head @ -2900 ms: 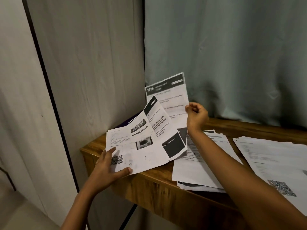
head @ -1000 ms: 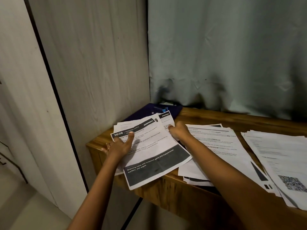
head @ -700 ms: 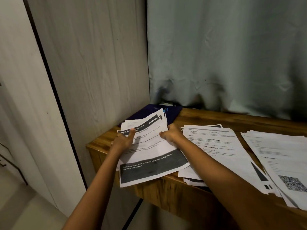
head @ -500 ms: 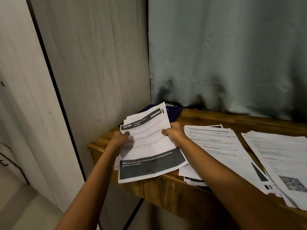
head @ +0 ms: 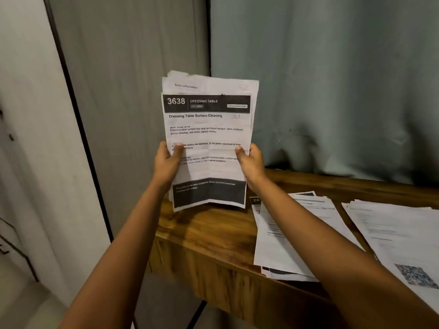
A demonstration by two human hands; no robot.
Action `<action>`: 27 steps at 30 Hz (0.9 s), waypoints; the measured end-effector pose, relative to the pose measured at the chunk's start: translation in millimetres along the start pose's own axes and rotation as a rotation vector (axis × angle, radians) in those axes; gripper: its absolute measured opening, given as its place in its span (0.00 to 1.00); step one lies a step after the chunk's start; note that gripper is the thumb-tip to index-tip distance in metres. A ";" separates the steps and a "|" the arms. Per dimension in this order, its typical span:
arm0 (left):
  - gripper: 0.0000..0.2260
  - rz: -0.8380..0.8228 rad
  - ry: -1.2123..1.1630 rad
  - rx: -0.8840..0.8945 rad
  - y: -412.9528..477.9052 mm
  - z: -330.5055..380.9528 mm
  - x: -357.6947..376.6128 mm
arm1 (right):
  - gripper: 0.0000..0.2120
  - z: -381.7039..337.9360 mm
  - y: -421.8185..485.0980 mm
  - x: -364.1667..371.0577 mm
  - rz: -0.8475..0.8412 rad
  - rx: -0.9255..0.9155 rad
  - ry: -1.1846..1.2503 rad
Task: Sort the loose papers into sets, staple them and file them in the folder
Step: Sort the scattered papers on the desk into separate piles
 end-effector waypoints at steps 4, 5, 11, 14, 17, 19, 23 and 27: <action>0.15 0.034 0.036 0.084 -21.0 -7.7 3.2 | 0.10 17.3 -14.5 8.7 -0.004 0.051 -0.044; 0.16 0.041 0.038 0.088 -25.7 -13.2 0.5 | 0.11 22.4 -18.7 9.4 -0.012 0.054 -0.070; 0.14 0.064 0.121 0.099 -36.8 -27.9 -5.1 | 0.15 29.7 -23.9 8.1 -0.049 0.017 -0.238; 0.08 0.068 0.187 0.110 -36.9 -28.5 -2.5 | 0.14 28.4 -22.8 8.8 -0.034 -0.001 -0.292; 0.04 0.126 0.221 0.148 -31.6 -21.1 -5.4 | 0.12 20.9 -16.9 3.8 0.039 -0.049 -0.333; 0.05 0.187 0.284 0.188 -30.2 -10.6 -10.2 | 0.10 16.7 -12.7 -1.8 0.083 -0.057 -0.353; 0.04 0.179 0.467 0.035 -34.5 -15.6 -15.2 | 0.07 35.2 -7.7 -2.2 0.046 0.053 -0.382; 0.12 0.134 0.678 -0.163 -48.7 -56.7 -23.5 | 0.07 74.9 -22.2 -0.7 -0.038 0.213 -0.559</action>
Point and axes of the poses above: each hand's wrist, its own y-axis towards the middle knuckle, its own x-axis out of the palm, z = x × y, the point moved 8 cm from there along y, towards the middle knuckle, and after that the axes turned 3 degrees about -y, right-handed, at the moved point
